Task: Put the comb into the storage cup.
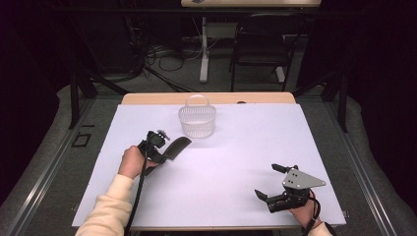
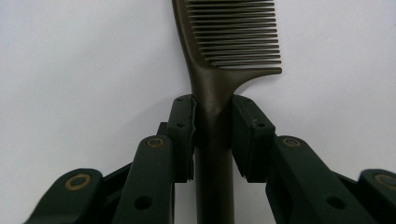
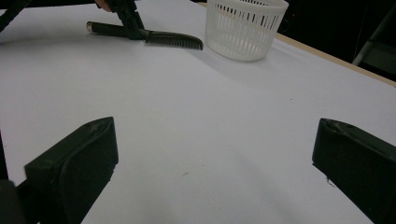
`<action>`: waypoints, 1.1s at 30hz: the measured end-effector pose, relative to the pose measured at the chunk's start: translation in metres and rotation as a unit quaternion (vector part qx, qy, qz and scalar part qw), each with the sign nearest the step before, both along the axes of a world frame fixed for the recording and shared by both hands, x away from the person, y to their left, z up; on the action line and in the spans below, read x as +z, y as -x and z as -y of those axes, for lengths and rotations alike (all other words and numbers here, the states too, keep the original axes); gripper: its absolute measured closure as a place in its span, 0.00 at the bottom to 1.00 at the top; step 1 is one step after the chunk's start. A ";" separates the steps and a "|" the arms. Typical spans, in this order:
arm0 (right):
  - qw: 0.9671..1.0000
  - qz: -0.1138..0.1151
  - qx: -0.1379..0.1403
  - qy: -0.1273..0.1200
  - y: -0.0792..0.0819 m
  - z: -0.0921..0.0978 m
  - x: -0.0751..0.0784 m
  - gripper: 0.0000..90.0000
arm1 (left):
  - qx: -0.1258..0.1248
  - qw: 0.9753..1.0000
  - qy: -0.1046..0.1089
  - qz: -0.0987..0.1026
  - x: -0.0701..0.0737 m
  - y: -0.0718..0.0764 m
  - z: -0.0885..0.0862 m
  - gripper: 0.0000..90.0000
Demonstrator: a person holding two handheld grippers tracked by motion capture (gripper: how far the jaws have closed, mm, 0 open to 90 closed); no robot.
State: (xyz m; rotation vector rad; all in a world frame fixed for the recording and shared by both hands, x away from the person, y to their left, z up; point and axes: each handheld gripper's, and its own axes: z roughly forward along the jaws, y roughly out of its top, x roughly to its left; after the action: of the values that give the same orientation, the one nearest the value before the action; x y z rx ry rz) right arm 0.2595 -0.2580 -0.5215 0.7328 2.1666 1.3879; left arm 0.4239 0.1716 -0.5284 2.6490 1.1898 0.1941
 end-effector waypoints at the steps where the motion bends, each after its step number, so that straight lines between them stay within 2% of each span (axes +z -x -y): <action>1: 1.000 0.000 0.000 0.000 0.000 0.000 0.000 0.00 | 0.000 1.000 0.000 0.000 0.000 0.000 0.000 0.79; 16: 1.000 0.003 -0.001 -0.001 0.000 0.001 0.000 0.00 | 0.001 1.000 0.018 0.007 0.006 0.006 -0.006 0.80; 33: 1.000 0.003 -0.002 -0.003 0.000 0.001 0.001 0.00 | -0.003 0.999 0.042 0.032 0.019 0.022 -0.015 0.80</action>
State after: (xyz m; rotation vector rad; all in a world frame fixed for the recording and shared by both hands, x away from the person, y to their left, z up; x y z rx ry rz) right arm 0.2591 -0.2590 -0.5210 0.7338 2.1560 1.3933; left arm 0.4024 0.1870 -0.5095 2.5541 1.1437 0.2223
